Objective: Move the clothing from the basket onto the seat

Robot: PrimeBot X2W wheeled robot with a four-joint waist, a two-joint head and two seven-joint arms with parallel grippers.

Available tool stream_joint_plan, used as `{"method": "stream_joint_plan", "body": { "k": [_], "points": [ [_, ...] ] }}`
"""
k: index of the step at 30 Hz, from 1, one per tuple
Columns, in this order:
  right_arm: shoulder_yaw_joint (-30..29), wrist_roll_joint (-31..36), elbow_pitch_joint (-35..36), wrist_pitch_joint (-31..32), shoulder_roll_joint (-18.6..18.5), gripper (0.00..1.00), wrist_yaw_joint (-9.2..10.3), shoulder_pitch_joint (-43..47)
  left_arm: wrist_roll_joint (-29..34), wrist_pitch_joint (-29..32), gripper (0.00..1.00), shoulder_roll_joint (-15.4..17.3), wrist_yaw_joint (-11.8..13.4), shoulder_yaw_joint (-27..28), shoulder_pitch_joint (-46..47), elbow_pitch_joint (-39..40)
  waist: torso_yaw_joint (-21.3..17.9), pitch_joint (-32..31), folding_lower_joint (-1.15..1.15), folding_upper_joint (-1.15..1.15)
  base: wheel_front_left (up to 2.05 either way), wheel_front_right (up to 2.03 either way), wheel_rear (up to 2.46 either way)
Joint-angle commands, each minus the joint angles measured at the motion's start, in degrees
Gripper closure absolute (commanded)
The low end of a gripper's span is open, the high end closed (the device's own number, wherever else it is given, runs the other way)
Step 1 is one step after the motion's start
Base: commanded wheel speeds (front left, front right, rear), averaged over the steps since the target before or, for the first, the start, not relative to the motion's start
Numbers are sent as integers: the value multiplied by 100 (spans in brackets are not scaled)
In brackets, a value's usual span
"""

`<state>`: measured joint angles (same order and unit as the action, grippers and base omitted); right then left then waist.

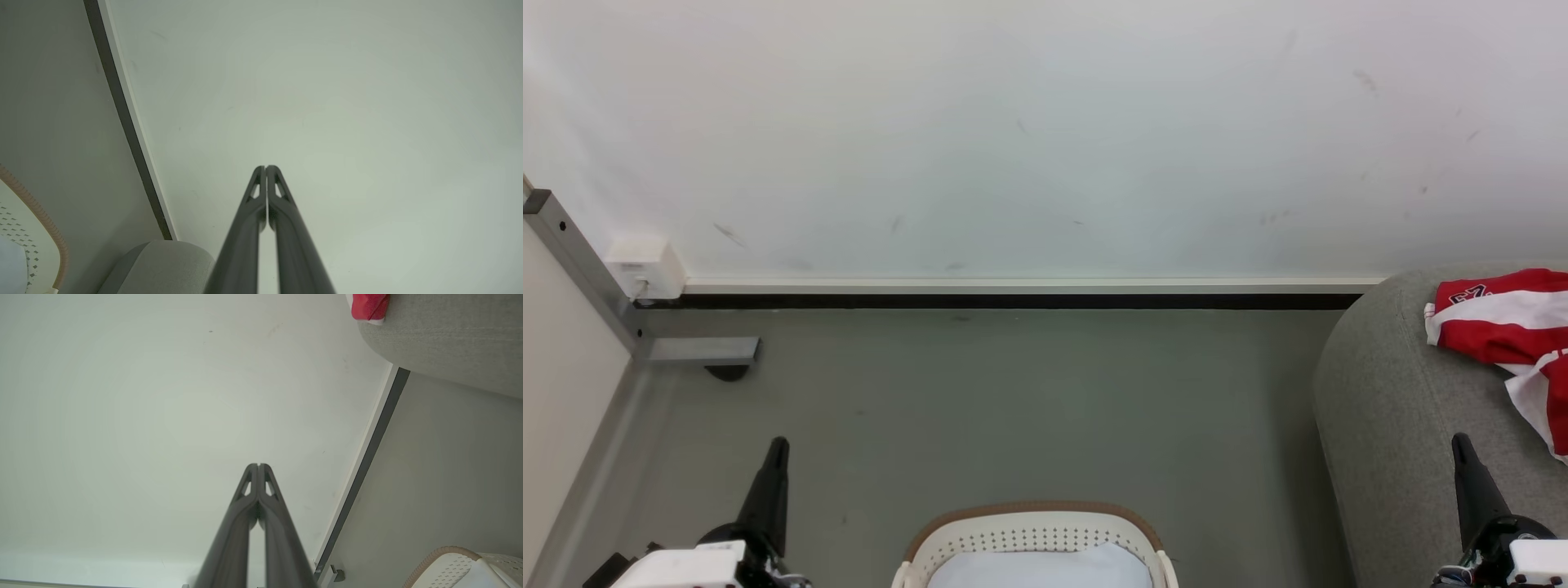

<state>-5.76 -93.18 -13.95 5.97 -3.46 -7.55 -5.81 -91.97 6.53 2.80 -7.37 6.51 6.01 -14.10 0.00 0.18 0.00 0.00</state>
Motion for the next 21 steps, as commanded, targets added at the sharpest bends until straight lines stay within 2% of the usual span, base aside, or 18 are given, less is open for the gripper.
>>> {"method": "stream_joint_plan", "body": {
  "k": [1,21],
  "points": [
    [-19,31,-15,10,1,100,12,-64,-81,21,100,9,-29,14,48,-1,0,0,0,0,0,0,0],
    [-37,39,-16,31,15,100,12,-66,-81,21,100,9,-30,13,47,0,0,0,0,0,0,0,0]
  ]
}}
